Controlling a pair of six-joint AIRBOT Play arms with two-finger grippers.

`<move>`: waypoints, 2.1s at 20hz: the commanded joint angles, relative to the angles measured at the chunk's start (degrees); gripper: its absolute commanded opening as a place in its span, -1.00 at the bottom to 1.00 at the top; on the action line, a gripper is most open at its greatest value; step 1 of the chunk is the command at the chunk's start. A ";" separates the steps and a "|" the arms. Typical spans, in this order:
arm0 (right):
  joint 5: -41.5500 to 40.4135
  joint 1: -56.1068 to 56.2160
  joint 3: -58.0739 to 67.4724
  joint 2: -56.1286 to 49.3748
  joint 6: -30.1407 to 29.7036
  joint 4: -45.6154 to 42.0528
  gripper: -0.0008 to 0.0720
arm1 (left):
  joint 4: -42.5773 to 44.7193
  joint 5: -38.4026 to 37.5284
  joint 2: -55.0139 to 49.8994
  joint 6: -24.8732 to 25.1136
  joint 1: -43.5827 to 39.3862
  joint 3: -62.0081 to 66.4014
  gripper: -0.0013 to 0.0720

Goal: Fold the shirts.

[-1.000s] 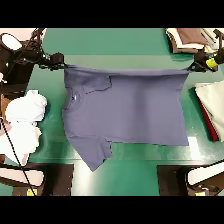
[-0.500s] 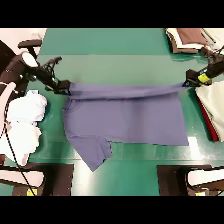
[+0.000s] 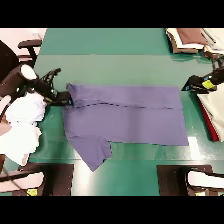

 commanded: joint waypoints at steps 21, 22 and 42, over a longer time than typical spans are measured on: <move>0.85 -3.80 -20.48 22.84 -0.79 -0.26 0.41 | -17.35 6.12 25.53 3.28 0.00 -40.35 -0.90; 3.28 -5.97 -20.83 22.29 -0.79 -0.61 0.41 | -17.16 5.31 25.73 3.41 0.00 -39.74 -0.90; -5.53 -18.82 -47.89 18.03 -2.32 5.05 -0.94 | -11.19 -3.06 26.34 4.81 0.00 -31.43 -0.91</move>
